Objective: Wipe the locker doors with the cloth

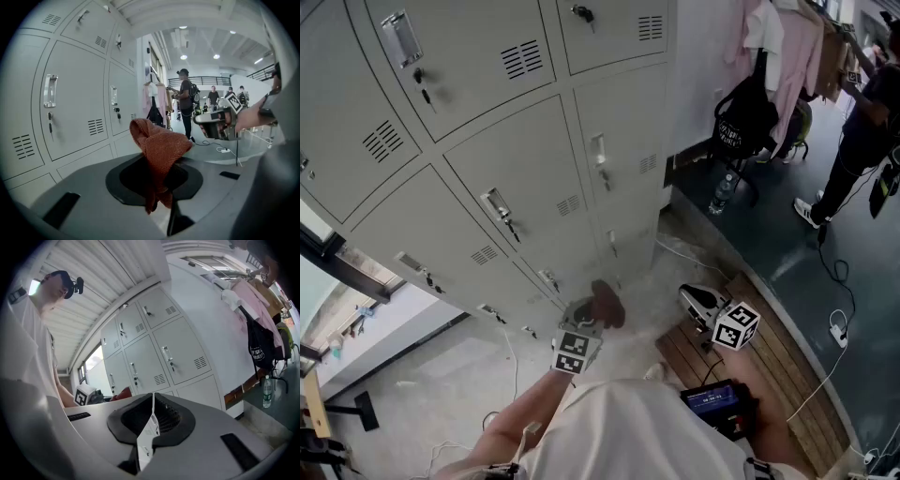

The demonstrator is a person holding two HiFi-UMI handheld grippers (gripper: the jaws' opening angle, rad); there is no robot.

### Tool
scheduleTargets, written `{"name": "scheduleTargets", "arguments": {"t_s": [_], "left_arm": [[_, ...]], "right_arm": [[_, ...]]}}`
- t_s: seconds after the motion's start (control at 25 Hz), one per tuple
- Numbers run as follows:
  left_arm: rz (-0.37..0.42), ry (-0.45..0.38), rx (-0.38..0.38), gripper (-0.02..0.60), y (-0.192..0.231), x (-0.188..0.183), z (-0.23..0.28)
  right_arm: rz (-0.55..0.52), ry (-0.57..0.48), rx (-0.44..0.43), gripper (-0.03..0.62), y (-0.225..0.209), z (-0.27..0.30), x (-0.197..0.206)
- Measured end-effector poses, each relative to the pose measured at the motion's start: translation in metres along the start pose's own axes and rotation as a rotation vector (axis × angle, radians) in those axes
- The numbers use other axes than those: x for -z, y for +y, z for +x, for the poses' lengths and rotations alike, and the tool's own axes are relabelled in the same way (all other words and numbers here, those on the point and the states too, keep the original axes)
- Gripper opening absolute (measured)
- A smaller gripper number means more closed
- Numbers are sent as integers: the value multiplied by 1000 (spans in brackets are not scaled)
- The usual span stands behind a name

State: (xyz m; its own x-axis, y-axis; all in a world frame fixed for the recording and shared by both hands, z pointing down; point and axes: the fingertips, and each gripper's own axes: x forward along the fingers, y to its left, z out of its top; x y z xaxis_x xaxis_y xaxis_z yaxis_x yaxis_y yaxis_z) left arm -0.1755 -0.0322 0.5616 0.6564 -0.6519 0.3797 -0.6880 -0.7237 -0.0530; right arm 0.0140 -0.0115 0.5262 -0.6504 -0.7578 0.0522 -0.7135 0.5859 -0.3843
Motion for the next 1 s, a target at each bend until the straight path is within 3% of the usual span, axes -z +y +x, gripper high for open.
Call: {"name": "scheduleTargets", "arguments": {"t_s": [0.2,0.44,0.8,0.92,1.0], "left_arm": [[-1,18,-71,78,7,-23,53],[1,55,-125,78,36,-34,100],[40,46,-287,78,132,-81,197],[81,97,-318,78,150,-81,229],[55,140,-338,78,161,-73,245]], "right_arm": [[9,-16,3,23,-56,-18,-24],[70,-20,-6,23,-95,-14,-22],[98,-5,41,23,-128,10,-29],[100,10,85,23,-145,13,-40],[87,14,105,23,-155,20,-51]]}}
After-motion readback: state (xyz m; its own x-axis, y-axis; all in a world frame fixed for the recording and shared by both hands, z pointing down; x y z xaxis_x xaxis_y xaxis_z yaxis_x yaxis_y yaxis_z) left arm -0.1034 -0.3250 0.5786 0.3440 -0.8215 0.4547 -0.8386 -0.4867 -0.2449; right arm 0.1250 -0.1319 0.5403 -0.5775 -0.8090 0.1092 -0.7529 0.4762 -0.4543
